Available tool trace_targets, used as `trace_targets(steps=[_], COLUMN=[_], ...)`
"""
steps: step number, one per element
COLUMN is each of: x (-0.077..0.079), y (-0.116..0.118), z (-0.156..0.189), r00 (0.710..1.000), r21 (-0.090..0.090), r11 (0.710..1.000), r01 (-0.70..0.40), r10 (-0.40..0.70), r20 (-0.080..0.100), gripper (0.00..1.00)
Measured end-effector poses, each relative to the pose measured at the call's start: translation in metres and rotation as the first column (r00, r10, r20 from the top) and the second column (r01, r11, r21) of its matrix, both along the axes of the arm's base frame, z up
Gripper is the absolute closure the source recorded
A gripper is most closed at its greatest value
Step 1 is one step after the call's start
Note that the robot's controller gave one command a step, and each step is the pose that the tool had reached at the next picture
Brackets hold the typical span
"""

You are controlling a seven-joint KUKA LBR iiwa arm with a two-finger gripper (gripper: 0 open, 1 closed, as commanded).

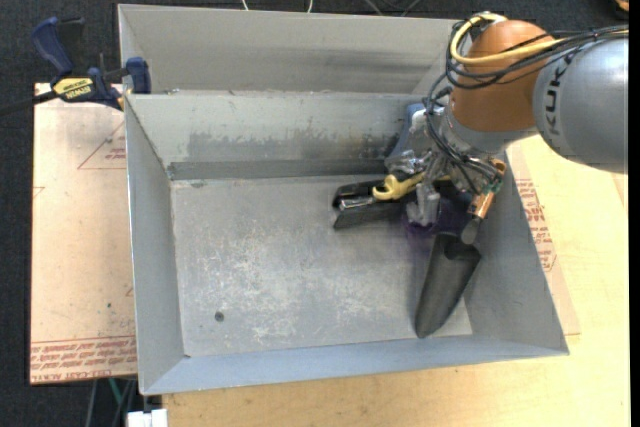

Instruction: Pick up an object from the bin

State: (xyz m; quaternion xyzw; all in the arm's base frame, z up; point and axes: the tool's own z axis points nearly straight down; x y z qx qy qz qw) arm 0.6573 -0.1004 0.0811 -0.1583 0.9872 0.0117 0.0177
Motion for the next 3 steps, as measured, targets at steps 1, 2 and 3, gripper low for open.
trace_targets(steps=[1,2,3], x=[0.0,-0.002,-0.001], y=[0.0,0.002,0.002], z=[0.0,0.022,0.054], r00=[1.0,1.0,1.0], r21=[0.0,0.0,0.002], r11=[1.0,1.0,1.0], r01=[0.0,-0.002,-0.002], r10=[0.0,0.002,0.002], r20=[0.0,0.001,0.005], gripper=[1.0,1.0,1.0])
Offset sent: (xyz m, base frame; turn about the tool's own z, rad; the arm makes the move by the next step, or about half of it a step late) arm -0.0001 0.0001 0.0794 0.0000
